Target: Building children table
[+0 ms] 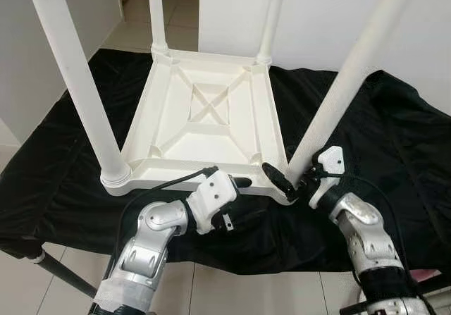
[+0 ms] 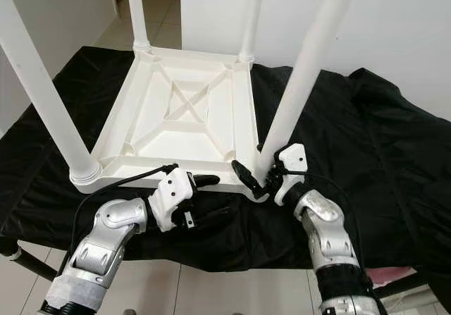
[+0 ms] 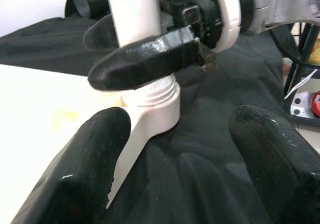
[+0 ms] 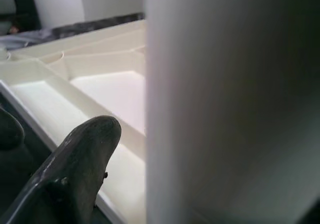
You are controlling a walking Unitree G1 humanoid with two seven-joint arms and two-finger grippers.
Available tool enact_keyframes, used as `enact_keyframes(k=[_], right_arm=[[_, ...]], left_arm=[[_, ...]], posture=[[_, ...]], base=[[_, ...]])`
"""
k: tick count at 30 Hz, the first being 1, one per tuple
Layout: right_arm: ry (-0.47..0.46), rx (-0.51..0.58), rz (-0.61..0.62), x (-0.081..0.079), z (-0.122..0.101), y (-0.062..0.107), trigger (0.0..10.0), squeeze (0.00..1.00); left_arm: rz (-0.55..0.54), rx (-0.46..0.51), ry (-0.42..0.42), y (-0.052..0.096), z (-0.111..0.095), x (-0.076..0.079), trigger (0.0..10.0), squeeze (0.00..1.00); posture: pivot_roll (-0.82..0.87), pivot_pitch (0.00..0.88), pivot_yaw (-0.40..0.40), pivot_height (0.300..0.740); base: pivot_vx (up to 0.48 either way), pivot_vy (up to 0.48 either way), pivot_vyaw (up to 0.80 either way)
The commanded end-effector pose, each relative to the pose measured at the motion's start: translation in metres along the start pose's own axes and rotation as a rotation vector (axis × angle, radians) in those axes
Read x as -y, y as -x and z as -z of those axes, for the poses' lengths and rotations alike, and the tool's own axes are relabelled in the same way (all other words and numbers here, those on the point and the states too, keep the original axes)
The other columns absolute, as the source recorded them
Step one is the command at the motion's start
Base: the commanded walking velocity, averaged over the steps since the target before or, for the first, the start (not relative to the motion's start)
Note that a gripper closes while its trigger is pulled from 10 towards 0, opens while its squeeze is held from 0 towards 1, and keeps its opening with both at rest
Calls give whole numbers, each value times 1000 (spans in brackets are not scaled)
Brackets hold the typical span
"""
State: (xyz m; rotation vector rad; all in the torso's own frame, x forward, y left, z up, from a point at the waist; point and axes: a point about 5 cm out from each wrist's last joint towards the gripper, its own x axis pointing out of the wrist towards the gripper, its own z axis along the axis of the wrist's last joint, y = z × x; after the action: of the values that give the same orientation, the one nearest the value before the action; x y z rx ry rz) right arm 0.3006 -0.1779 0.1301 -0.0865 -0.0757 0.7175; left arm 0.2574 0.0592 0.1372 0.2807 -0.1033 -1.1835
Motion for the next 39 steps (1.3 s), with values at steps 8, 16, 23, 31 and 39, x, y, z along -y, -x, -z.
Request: enact_keyframes(k=[8, 16, 23, 31, 39], right_arm=[[6, -41, -82, 10, 3, -2, 0, 0], [-4, -36, -93, 12, 5, 2, 0, 0], [-22, -29, -30, 10, 8, 7, 10000, 0], [-38, 13, 191, -1, 5, 5, 10000, 0], [-203, 47, 488, -27, 12, -3, 10000, 0]], left_arm=[[-125, -14, 3, -2, 1, -6, 10000, 0], [-127, -18, -2, -1, 2, -9, 10000, 0], [-128, -19, -3, -2, 2, -10, 10000, 0], [-138, -25, -16, 1, 1, -17, 10000, 0], [-186, -27, -45, 2, 0, -27, 10000, 0]], posture=[[-10, 0, -63, 740], [-9, 0, -60, 740], [-21, 0, -48, 740], [-20, 0, -43, 740], [-12, 0, -40, 740]], base=[[0, 0, 0], [0, 0, 0], [0, 0, 0], [0, 0, 0], [0, 0, 0]])
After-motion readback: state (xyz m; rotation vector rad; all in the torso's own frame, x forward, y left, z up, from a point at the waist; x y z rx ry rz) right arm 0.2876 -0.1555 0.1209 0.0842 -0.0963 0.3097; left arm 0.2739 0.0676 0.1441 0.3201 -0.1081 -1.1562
